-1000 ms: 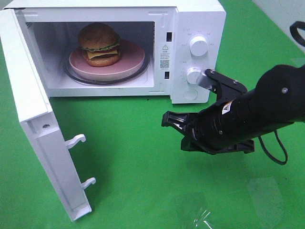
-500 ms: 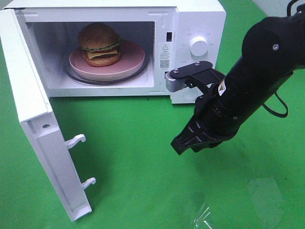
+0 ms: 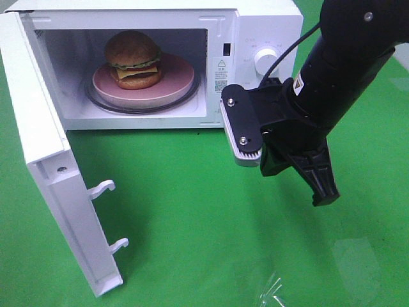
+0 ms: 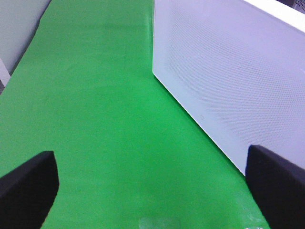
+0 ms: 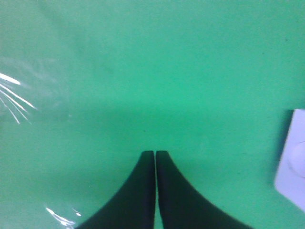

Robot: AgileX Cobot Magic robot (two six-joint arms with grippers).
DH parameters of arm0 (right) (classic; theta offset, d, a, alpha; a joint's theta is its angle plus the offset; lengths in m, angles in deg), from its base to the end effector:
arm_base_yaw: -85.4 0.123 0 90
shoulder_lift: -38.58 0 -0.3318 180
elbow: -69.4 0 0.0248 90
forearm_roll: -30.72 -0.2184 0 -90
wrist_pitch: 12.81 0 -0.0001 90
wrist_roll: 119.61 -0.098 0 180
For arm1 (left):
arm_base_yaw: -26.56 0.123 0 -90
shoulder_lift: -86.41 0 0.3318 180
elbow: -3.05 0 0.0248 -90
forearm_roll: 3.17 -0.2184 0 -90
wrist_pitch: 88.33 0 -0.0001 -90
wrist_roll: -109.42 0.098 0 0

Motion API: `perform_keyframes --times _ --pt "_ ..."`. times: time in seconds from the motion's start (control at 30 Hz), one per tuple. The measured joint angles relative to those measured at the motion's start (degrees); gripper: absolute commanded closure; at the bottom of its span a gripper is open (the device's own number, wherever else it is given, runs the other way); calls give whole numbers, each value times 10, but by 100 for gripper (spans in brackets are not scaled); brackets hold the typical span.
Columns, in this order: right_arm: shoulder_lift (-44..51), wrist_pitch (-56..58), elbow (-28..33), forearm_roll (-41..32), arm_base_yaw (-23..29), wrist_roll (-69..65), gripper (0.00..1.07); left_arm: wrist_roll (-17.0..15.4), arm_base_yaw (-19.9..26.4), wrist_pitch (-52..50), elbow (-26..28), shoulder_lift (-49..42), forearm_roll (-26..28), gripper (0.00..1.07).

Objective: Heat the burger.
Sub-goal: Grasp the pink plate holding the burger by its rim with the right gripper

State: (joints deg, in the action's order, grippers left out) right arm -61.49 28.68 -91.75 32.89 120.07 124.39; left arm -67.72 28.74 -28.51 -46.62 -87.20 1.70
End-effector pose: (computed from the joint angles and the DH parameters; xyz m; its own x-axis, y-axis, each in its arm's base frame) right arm 0.2432 0.1652 0.2735 0.1919 -0.9744 -0.1170 -0.9375 -0.1468 -0.3155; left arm -0.0741 -0.0100 0.2598 -0.4345 -0.0094 -0.9006 0.0312 0.9992 -0.0255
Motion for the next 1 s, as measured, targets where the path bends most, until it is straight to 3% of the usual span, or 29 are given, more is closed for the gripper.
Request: perform_keyframes --times 0.1,0.17,0.27,0.3,0.33,0.4,0.5,0.53,0.57,0.6,0.8,1.0 --pt "1 -4 -6 21 0 32 98 0 0 0 0 0 0 6" --pt "1 -32 -10 69 0 56 87 0 0 0 0 0 0 6" --pt "1 -43 -10 80 0 58 82 0 0 0 0 0 0 6" --pt "1 -60 -10 96 0 60 72 0 0 0 0 0 0 6" --pt "1 -60 -10 96 0 60 72 0 0 0 0 0 0 6" --pt "1 -94 -10 108 0 60 48 0 0 0 0 0 0 6" --pt "1 -112 -10 108 0 60 41 0 0 0 0 0 0 6" --pt "1 -126 -10 109 0 58 29 0 0 0 0 0 0 6" --pt "1 -126 -10 109 0 58 29 0 0 0 0 0 0 6" --pt "1 -132 -10 109 0 56 20 0 0 0 0 0 0 6" --pt "-3 -150 -17 120 0 22 18 0 0 0 0 0 0 6" --pt "-48 -153 -66 144 6 -17 19 0 0 0 0 0 0 6"
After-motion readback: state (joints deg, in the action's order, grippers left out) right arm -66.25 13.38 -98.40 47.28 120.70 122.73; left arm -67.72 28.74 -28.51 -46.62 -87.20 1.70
